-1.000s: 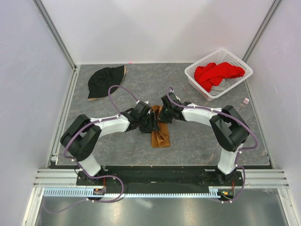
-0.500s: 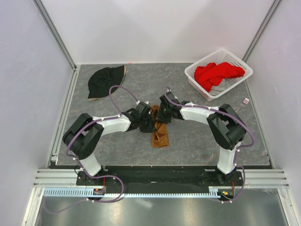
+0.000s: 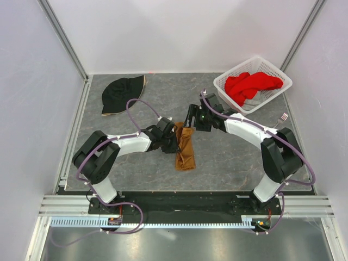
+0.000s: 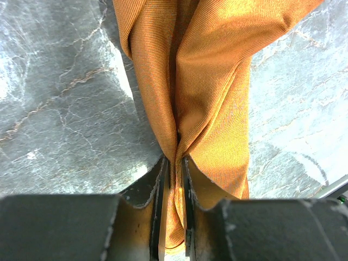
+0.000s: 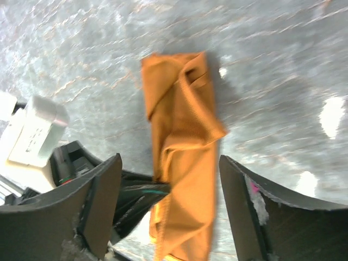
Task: Fold the napkin into a case and place the utensils inside
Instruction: Fold the 2/3-rectangle-folded napkin at the center of the board.
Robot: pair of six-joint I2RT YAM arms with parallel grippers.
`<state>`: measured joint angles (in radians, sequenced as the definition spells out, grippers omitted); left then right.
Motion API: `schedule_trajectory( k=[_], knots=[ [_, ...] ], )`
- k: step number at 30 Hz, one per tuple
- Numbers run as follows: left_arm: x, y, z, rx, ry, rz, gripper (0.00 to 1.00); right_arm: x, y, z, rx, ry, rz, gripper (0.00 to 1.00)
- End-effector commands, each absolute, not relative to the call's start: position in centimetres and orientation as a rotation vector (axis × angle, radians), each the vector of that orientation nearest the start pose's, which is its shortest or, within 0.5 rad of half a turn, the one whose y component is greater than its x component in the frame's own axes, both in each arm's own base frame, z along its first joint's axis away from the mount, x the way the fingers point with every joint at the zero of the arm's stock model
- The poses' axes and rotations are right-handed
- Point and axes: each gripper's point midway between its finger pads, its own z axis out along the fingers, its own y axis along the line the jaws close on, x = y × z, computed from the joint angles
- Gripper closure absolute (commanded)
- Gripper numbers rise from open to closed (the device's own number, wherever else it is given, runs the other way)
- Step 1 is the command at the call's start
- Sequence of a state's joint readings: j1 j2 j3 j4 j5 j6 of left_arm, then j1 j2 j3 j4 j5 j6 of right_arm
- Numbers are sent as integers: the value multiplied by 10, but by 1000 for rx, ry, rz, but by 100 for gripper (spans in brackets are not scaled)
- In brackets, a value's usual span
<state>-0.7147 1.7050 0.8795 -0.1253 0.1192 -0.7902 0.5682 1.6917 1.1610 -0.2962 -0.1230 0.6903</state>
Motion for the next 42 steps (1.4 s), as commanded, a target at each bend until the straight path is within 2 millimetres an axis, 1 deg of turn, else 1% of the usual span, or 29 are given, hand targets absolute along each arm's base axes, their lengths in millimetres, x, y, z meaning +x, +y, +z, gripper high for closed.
schedule_trajectory(
  k=[1,3,6,10,16,19,20,23,24,26,27,28,30,31,34,35,36,37,38,39,40,41,42],
  knots=[
    [253,-292,23,-23,2687,-734,80,344,258,91,1,2542,723,19],
    [252,-292,23,-25,2690,-743,80,347,262,89,-37,2538,756,18],
    [251,-293,24,-24,2690,-749,80,352,265,77,-52,2540,787,19],
    [249,-292,23,-28,2696,-748,80,349,277,68,-64,2549,882,24],
    [248,-292,25,-30,2692,-757,80,350,278,54,-54,2562,884,25],
    [249,-293,26,-29,2691,-760,80,350,281,53,-50,2565,906,28],
    [249,-293,26,-31,2692,-762,80,350,282,53,-47,2562,913,33],
    [249,-293,25,-28,2695,-756,80,350,283,59,-38,2547,930,41],
    [249,-293,25,-27,2694,-757,80,350,283,59,-35,2548,933,42],
    [249,-293,24,-27,2698,-758,80,350,284,62,-36,2541,943,48],
    [248,-293,24,-29,2698,-758,80,350,284,64,-32,2539,948,51],
    [248,-293,25,-28,2697,-759,80,350,285,66,-25,2536,954,59],
    [248,-292,25,-28,2697,-759,80,350,289,73,-17,2524,987,64],
    [247,-292,25,-28,2697,-761,80,350,290,75,-6,2522,999,68],
    [247,-292,25,-31,2692,-767,80,356,296,74,66,2521,1032,75],
    [246,-292,26,-29,2690,-772,81,356,299,68,89,2532,1050,76],
    [245,-292,25,-31,2693,-773,81,356,304,67,145,2538,1092,77],
    [245,-292,24,-31,2693,-778,80,359,312,72,147,2507,1154,81],
    [245,-293,28,-30,2682,-786,80,360,316,66,186,2518,1177,82],
    [244,-291,28,-33,2683,-784,78,361,320,67,248,2513,1212,84],
    [245,-289,28,-38,2679,-771,68,365,324,70,262,2486,1248,87],
    [245,-288,33,-44,2667,-773,62,366,325,67,286,2491,1255,87],
    [247,-286,34,-48,2662,-762,58,368,326,69,303,2483,1262,87]
  ],
)
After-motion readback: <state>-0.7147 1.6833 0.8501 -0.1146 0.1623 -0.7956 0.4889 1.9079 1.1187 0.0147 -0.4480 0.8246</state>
